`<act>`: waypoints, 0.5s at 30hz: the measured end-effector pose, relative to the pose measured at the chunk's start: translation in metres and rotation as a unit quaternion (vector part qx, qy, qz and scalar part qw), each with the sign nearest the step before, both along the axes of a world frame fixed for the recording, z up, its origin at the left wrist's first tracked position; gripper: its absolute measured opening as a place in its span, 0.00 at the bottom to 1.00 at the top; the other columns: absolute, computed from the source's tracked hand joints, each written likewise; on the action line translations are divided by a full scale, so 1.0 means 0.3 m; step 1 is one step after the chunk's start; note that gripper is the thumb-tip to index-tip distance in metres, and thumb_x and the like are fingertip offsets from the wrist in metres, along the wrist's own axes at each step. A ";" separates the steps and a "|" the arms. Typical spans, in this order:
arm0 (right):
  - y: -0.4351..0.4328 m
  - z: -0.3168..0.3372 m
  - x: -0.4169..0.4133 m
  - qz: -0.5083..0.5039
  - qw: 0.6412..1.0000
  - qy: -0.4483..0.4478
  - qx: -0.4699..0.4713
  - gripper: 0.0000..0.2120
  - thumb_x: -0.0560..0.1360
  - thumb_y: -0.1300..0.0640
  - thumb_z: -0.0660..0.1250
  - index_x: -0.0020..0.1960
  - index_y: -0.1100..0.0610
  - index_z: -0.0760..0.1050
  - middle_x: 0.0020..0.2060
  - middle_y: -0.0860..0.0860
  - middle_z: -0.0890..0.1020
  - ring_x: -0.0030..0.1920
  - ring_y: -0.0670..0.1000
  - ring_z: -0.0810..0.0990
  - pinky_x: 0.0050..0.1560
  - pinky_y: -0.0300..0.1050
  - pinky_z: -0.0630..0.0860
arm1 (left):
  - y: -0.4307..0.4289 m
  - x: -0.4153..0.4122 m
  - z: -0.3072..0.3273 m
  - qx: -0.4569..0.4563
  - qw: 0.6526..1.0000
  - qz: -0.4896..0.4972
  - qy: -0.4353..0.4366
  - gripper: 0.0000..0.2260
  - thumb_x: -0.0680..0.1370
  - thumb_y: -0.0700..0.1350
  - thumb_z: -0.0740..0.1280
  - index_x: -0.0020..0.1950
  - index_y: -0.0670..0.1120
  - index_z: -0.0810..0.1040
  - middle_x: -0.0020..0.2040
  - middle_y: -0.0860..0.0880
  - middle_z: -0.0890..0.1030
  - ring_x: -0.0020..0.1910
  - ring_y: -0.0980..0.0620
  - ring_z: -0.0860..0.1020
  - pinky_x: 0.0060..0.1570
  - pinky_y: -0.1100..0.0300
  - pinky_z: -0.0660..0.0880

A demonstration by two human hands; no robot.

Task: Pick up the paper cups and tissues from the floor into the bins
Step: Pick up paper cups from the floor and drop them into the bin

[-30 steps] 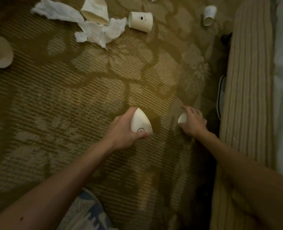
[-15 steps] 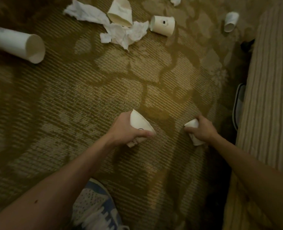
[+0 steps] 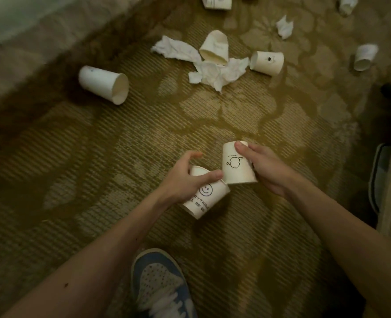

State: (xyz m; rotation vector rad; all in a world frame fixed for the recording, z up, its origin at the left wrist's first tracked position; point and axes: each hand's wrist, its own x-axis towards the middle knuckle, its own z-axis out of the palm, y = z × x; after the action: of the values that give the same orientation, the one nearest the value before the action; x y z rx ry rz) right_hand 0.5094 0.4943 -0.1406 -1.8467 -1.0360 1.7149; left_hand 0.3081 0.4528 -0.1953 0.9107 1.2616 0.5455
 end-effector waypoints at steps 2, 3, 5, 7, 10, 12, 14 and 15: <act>0.009 0.015 -0.060 0.049 0.999 -0.010 0.009 0.20 0.74 0.45 0.68 0.61 0.56 0.77 0.49 0.55 0.86 0.49 0.53 0.85 0.45 0.47 0.81 | 0.002 -0.048 0.021 0.022 1.000 -0.022 -0.007 0.38 0.68 0.63 0.74 0.74 0.62 0.61 0.56 0.48 0.79 0.46 0.52 0.84 0.44 0.54 0.83; 0.013 0.019 -0.092 0.071 0.997 -0.019 0.013 0.22 0.74 0.44 0.69 0.62 0.56 0.75 0.50 0.55 0.85 0.48 0.53 0.85 0.44 0.47 0.81 | 0.004 -0.072 0.033 0.030 0.999 -0.025 -0.017 0.39 0.70 0.63 0.73 0.76 0.64 0.57 0.57 0.48 0.78 0.46 0.52 0.84 0.43 0.57 0.83; 0.028 0.024 -0.164 0.097 0.995 -0.024 0.030 0.24 0.71 0.44 0.71 0.62 0.54 0.73 0.50 0.53 0.85 0.43 0.50 0.86 0.38 0.44 0.80 | 0.014 -0.121 0.053 0.037 0.998 -0.023 -0.035 0.40 0.73 0.60 0.72 0.78 0.64 0.52 0.59 0.46 0.80 0.46 0.52 0.85 0.44 0.57 0.82; 0.048 0.029 -0.237 0.126 0.991 -0.011 0.050 0.25 0.65 0.41 0.74 0.56 0.53 0.73 0.46 0.52 0.85 0.39 0.48 0.85 0.34 0.41 0.78 | 0.025 -0.170 0.071 0.047 0.998 -0.031 -0.032 0.38 0.76 0.56 0.71 0.79 0.61 0.52 0.59 0.45 0.81 0.50 0.51 0.84 0.50 0.51 0.82; 0.081 0.029 -0.334 0.190 0.978 -0.012 0.083 0.25 0.60 0.37 0.74 0.49 0.53 0.76 0.41 0.49 0.85 0.36 0.45 0.83 0.33 0.39 0.77 | 0.024 -0.250 0.091 0.062 0.996 -0.035 -0.060 0.24 0.79 0.51 0.68 0.74 0.53 0.67 0.57 0.46 0.82 0.52 0.50 0.83 0.47 0.51 0.82; 0.106 0.025 -0.390 0.232 0.968 -0.018 0.099 0.24 0.61 0.35 0.74 0.48 0.51 0.77 0.39 0.47 0.85 0.35 0.43 0.82 0.33 0.37 0.76 | 0.010 -0.307 0.101 0.037 0.997 -0.013 -0.069 0.18 0.79 0.53 0.67 0.67 0.52 0.73 0.53 0.48 0.84 0.47 0.52 0.84 0.40 0.58 0.80; 0.128 0.015 -0.441 0.262 0.959 -0.013 0.103 0.20 0.65 0.38 0.75 0.48 0.50 0.78 0.39 0.46 0.85 0.35 0.45 0.83 0.33 0.39 0.77 | -0.005 -0.357 0.105 0.006 0.997 0.015 -0.073 0.18 0.77 0.56 0.68 0.65 0.52 0.74 0.51 0.48 0.85 0.47 0.51 0.85 0.40 0.58 0.80; 0.136 0.010 -0.466 0.274 0.956 -0.012 0.106 0.18 0.66 0.40 0.75 0.48 0.50 0.78 0.39 0.46 0.85 0.35 0.46 0.83 0.34 0.40 0.77 | -0.012 -0.379 0.105 -0.006 0.997 0.029 -0.075 0.19 0.76 0.57 0.69 0.64 0.52 0.74 0.51 0.47 0.85 0.47 0.49 0.85 0.40 0.56 0.80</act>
State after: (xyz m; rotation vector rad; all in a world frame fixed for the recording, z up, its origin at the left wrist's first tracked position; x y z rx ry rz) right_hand 0.3695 0.5352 -0.1376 -1.5329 -1.7945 1.7724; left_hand 0.1943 0.4493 -0.1639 0.8101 1.1575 0.6389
